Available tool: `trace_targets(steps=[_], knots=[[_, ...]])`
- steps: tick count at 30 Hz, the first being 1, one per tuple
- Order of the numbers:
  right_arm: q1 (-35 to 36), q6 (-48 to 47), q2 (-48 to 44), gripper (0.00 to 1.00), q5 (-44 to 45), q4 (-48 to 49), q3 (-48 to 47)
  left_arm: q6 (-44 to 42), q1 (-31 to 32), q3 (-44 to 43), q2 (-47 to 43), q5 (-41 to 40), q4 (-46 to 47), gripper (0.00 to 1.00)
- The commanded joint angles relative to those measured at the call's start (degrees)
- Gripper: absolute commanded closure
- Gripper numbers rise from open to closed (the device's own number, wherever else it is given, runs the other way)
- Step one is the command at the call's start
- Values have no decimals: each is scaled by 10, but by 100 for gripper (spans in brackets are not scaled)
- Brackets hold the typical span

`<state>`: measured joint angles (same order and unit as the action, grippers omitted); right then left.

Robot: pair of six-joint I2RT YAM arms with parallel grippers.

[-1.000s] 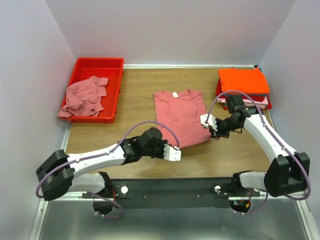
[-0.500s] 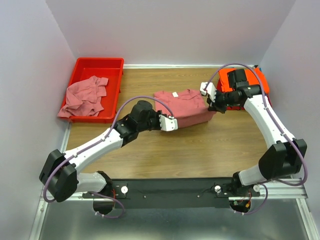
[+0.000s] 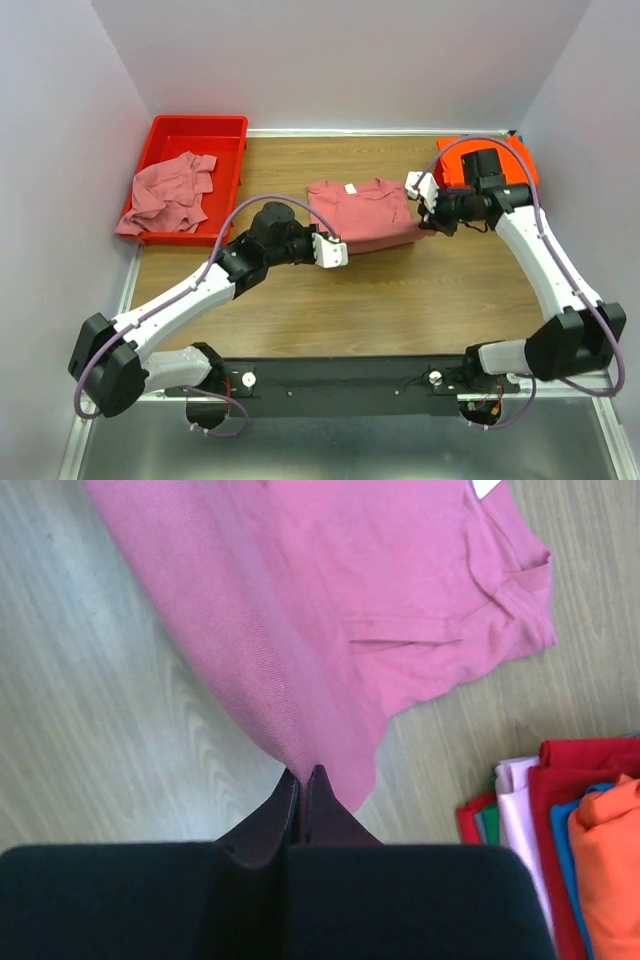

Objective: Fold and stack the t-shirts
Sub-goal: Fold the tshirt

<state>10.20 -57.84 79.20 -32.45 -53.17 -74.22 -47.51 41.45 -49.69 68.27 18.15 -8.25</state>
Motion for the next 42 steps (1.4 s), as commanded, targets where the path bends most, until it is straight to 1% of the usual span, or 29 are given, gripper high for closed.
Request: trace_targets(steps=[1,4,8,14,18,21,25,29,32,37,42], knots=[[2,7,-60,100,-1,-6,52,31,20,42,-45,48,-2,100],[2,6,-100,100,-5,-17,87,55,42,71,-79,50,6,100],[2,5,-145,100,-14,-37,119,89,74,95,-96,53,8,100],[2,15,-204,100,-19,-62,132,128,123,94,-143,27,8,100],[3,12,-194,100,-6,-60,125,114,123,92,-153,0,13,100],[2,5,-162,100,7,-41,110,76,118,87,-124,-16,22,100],[2,12,-114,100,23,-12,83,53,76,82,-72,9,53,100],[3,12,-57,100,34,13,52,31,8,71,-19,45,80,100],[2,20,-13,100,39,33,29,10,-26,45,11,58,97,100],[2,26,56,100,46,54,-36,-12,-66,-7,57,79,97,100],[2,42,125,100,50,72,-85,-24,-96,-45,125,99,115,100]])
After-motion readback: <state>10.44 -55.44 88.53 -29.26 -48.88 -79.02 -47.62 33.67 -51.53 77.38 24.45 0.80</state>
